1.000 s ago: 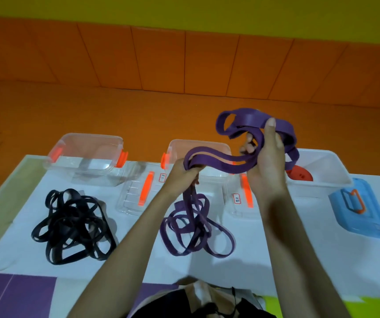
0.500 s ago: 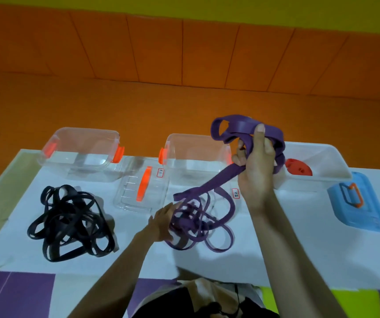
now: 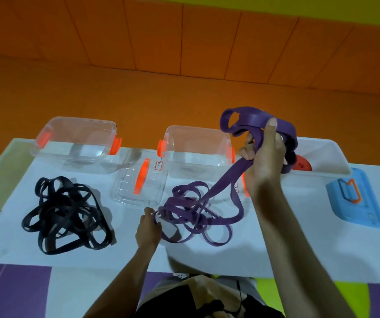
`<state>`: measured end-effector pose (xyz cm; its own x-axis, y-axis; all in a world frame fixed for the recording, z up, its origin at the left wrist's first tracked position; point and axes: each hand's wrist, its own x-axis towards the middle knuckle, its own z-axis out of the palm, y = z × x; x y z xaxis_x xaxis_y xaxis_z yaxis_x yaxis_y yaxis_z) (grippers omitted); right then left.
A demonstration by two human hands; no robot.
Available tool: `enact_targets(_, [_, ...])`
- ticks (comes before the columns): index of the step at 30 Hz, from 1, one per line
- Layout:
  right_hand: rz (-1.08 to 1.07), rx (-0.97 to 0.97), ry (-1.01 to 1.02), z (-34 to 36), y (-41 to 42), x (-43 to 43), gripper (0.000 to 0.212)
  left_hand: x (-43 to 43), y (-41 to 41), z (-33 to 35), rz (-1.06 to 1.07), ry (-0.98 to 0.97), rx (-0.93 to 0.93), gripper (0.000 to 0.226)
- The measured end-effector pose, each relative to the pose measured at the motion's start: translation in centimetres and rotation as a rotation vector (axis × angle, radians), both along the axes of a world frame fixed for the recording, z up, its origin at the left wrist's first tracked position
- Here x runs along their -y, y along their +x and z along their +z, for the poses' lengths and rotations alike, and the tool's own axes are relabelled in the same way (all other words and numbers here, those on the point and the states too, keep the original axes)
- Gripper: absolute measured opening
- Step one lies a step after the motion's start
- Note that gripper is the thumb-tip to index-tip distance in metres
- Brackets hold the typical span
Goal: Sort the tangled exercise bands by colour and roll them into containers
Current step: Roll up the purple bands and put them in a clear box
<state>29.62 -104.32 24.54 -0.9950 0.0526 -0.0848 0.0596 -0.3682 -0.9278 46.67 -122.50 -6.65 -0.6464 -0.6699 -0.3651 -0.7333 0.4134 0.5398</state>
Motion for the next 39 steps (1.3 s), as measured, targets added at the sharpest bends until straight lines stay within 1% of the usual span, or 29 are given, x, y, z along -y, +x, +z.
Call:
enact_targets(3, [0.000,0.000,-0.009,-0.1,-0.2,0.0,0.046,0.6,0.1,0.4,0.077,0.000,0.056,0.018])
enact_targets(4, [0.006,-0.006,-0.013,-0.1,-0.2,0.1,0.045,1.0,0.1,0.8,0.070,0.041,0.091,0.017])
enact_targets(5, [0.011,-0.011,-0.018,-0.1,-0.3,0.2,0.044,1.6,0.1,1.3,0.072,0.123,0.133,0.016])
enact_targets(6, [0.014,-0.012,-0.024,-0.1,-0.3,0.3,0.045,2.1,0.2,2.3,0.095,0.245,0.156,0.013])
enact_targets(9, [0.027,-0.008,-0.052,0.0,-0.3,0.8,0.051,2.1,1.0,6.2,0.195,0.722,0.135,0.010])
enact_targets(11, [0.036,-0.015,-0.068,-0.1,-0.5,1.2,0.051,1.1,1.7,8.8,0.151,0.983,0.132,0.007])
enact_targets(13, [0.042,-0.019,-0.066,-0.3,-0.6,1.5,0.047,-0.3,1.9,10.4,0.065,1.164,0.161,0.009])
enact_targets(15, [0.040,-0.013,-0.069,-0.4,-0.6,1.8,0.043,-2.0,1.3,10.5,0.055,1.262,0.168,0.020])
enact_targets(16, [0.039,-0.007,-0.071,-0.4,-0.6,1.9,0.042,-3.0,0.5,10.3,0.107,1.320,0.147,0.026])
enact_targets(18, [0.045,0.002,-0.076,-0.3,-0.4,2.1,0.041,-5.0,-1.6,9.8,0.288,1.414,0.074,0.031])
enact_targets(20, [0.046,0.007,-0.076,-0.1,-0.2,2.1,0.041,-6.7,-3.9,9.4,0.503,1.487,-0.047,0.035])
enact_targets(21, [0.043,0.009,-0.067,0.0,-0.1,2.0,0.041,-7.3,-5.0,9.0,0.587,1.506,-0.131,0.033])
enact_targets(22, [0.041,0.011,-0.055,0.1,0.0,2.0,0.042,-7.8,-5.9,8.6,0.645,1.499,-0.224,0.028])
enact_targets(23, [0.040,0.011,-0.043,0.3,0.1,1.9,0.042,-8.0,-6.7,8.1,0.680,1.452,-0.324,0.022])
enact_targets(25, [0.045,0.001,-0.030,0.5,0.2,1.7,0.046,-8.0,-7.8,7.1,0.699,1.291,-0.507,0.020])
enact_targets(26, [0.050,-0.009,-0.025,0.5,0.3,1.5,0.050,-7.9,-8.0,6.8,0.703,1.210,-0.553,0.022])
enact_targets(28, [0.059,-0.019,-0.018,0.7,0.2,1.3,0.058,-7.9,-7.6,6.6,0.634,1.120,-0.567,0.018])
enact_targets(30, [0.060,-0.007,-0.024,0.7,0.1,1.2,0.059,-8.1,-6.5,7.4,0.496,1.136,-0.561,0.017])
enact_targets(31, [0.058,-0.004,-0.030,0.6,0.1,1.2,0.058,-8.1,-5.9,7.9,0.440,1.166,-0.530,0.020])
enact_targets(32, [0.057,-0.003,-0.037,0.6,0.1,1.2,0.057,-8.0,-5.4,8.5,0.379,1.171,-0.456,0.023])
enact_targets(34, [0.062,-0.005,-0.047,0.4,-0.1,1.2,0.054,-7.4,-4.3,9.8,0.234,1.108,-0.203,0.019])
enact_targets(35, [0.068,-0.005,-0.048,0.4,-0.1,1.3,0.052,-7.0,-3.6,10.5,0.157,1.080,-0.055,0.015])
enact_targets(36, [0.073,-0.006,-0.052,0.3,-0.2,1.3,0.050,-6.4,-2.9,11.2,0.062,1.038,0.055,0.009])
enact_targets(37, [0.079,-0.006,-0.053,0.4,-0.2,1.4,0.049,-5.9,-2.3,12.2,-0.055,0.950,0.099,0.005])
enact_targets(38, [0.088,-0.005,-0.058,0.4,-0.3,1.4,0.048,-5.3,-1.7,12.9,-0.161,0.789,0.085,0.011])
enact_targets(39, [0.100,-0.005,-0.066,0.5,-0.3,1.4,0.047,-4.7,-1.3,13.8,-0.224,0.576,0.049,0.019])
